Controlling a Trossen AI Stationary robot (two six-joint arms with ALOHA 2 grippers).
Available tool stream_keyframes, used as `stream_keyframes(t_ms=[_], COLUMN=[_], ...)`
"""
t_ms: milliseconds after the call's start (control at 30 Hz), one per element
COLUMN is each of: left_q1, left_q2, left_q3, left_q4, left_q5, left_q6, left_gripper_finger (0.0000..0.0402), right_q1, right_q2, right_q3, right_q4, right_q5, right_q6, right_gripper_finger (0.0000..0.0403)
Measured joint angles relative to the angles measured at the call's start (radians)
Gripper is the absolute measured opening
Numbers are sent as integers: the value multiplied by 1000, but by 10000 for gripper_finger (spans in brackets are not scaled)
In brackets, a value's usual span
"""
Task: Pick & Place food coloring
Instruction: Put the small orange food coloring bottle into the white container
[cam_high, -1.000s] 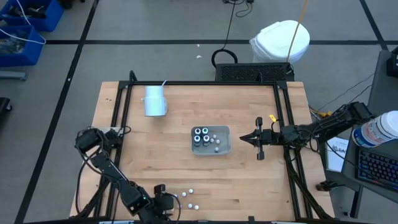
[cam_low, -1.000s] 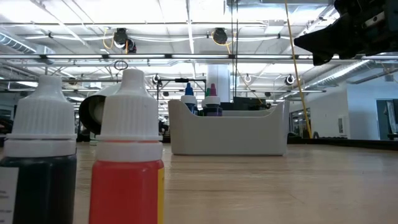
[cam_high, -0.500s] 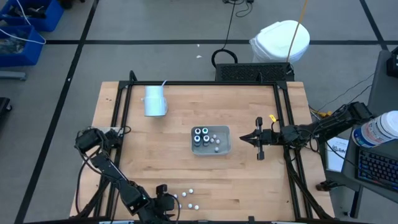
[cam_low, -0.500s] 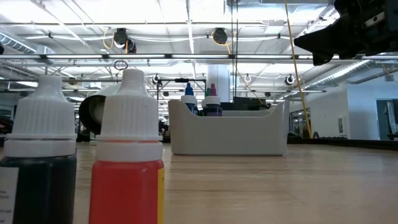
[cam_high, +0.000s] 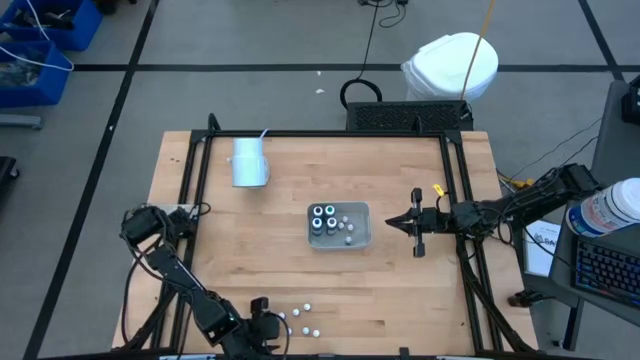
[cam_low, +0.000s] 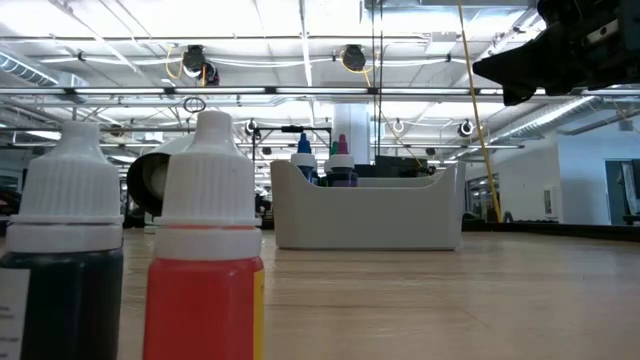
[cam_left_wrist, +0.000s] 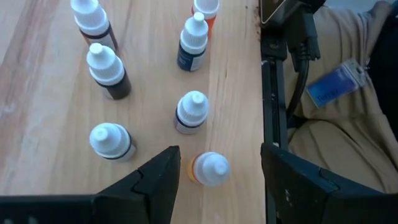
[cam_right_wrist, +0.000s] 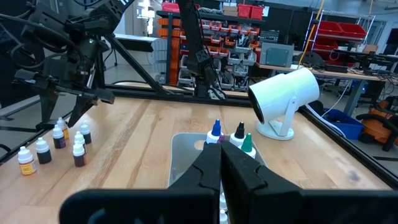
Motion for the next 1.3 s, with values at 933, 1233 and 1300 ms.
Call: stream_keyframes(t_ms=[933, 1233, 1300], left_q1=[1, 1, 1], left_q2=[0, 0, 0], left_q3=[0, 0, 0], left_q4=[0, 0, 0], left_q5=[5, 5, 5], left_q6=[45, 31, 22], left_gripper_finger=[227, 222, 207], right_q1=[0, 0, 0], right_q2=[0, 0, 0], right_q3=[0, 0, 0], right_q4=[-1, -3, -3], right_q5=[0, 0, 0], right_q6=[0, 0, 0], right_gripper_finger=[0, 0, 0])
